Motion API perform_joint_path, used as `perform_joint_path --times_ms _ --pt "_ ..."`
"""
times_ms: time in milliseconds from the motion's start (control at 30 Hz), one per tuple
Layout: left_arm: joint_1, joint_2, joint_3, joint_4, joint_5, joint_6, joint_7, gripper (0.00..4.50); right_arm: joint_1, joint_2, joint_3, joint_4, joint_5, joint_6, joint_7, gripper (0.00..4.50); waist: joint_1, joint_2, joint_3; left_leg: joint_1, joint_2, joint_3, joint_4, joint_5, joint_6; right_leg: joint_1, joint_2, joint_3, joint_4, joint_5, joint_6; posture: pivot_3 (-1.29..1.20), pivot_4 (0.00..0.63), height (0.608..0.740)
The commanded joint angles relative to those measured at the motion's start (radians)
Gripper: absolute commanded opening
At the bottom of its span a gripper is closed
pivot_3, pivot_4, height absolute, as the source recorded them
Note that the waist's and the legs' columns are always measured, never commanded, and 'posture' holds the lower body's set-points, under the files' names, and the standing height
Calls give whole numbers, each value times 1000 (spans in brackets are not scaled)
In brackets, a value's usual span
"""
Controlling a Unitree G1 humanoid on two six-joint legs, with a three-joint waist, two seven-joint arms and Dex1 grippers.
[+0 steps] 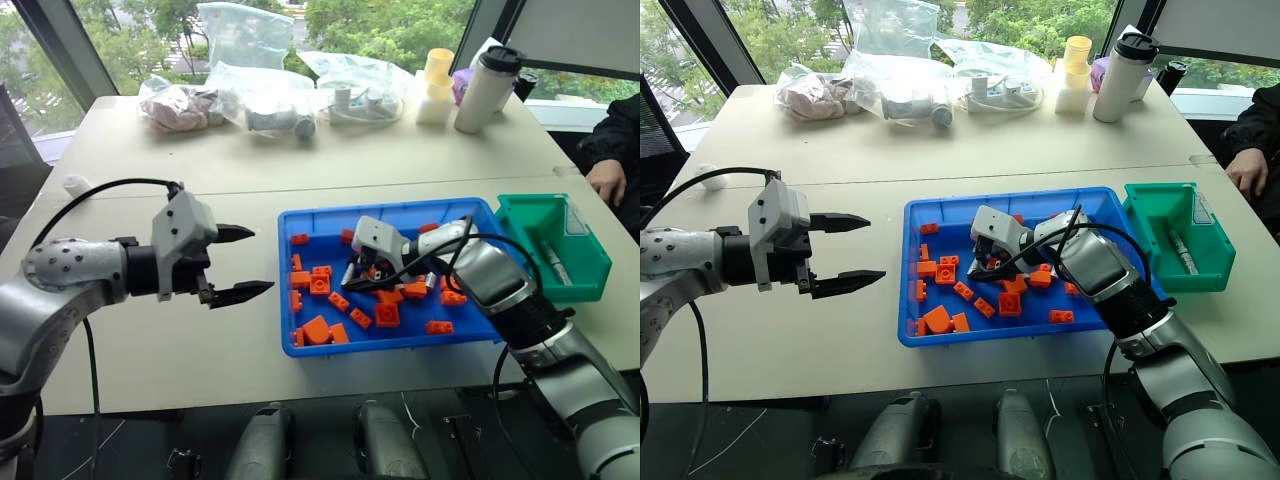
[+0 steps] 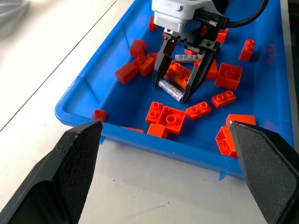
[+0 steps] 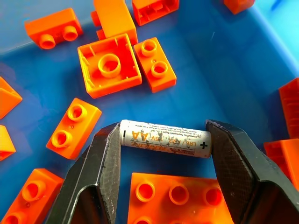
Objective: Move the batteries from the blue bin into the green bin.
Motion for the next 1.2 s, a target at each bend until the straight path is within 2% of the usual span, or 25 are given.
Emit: perform_joint_path --times_ms 33,200,300,433,567,733,867,1000,1033,1200 --pt "-46 -27 16 4 -31 -4 7 4500 -68 0 -227 -79 106 111 -59 2191 4 0 0 0 0 0 0 0 0 0 0 0 0 0 0 0 150 740" --pt "-139 -163 30 38 -140 41 97 4500 -68 -61 -615 -88 161 179 -269 2191 16 0 0 0 -2 -1 0 0 0 1 -5 -2 0 0 0 0 150 740" --pt "-167 -211 8 49 -153 50 123 4500 0 -122 -734 -110 146 180 -349 2191 22 -1 0 0 -3 -1 0 0 0 1 -6 -3 -1 0 0 0 150 740" --pt "-217 -308 -77 96 -119 14 130 4500 168 -236 -843 -120 75 170 -444 2191 25 0 -1 0 -3 0 0 0 0 1 -6 -3 0 0 0 0 150 740" --pt "-264 -398 -135 156 -69 -22 142 4500 301 -271 -900 -138 46 171 -504 2191 21 1 -1 0 -4 2 1 0 0 1 -4 -2 0 0 0 0 150 740" --pt "-265 -413 -161 176 -34 -42 120 4500 352 -262 -932 -142 40 185 -570 2191 -4 1 -1 1 -1 3 1 0 0 1 0 0 1 0 0 0 150 740" --pt "-265 -413 -166 187 -17 -51 105 4500 354 -243 -939 -118 54 187 -605 2191 -3 1 -1 2 0 3 0 0 1 2 2 1 2 0 0 0 150 740" --pt "-267 -417 -169 193 -3 -57 95 4500 344 -238 -932 -99 52 180 -633 4133 3 1 -1 3 0 3 1 0 1 2 1 1 2 0 0 0 150 740" --pt "-268 -418 -169 194 -1 -59 93 4500 340 -239 -928 -97 53 180 -637 4419 4 1 -1 3 -1 3 1 0 1 2 1 1 2 0 0 0 150 740" --pt "-268 -421 -166 196 6 -62 81 4500 321 -251 -915 -134 92 183 -607 4419 2 1 -1 3 -1 3 1 0 1 3 1 1 1 0 0 0 150 740"
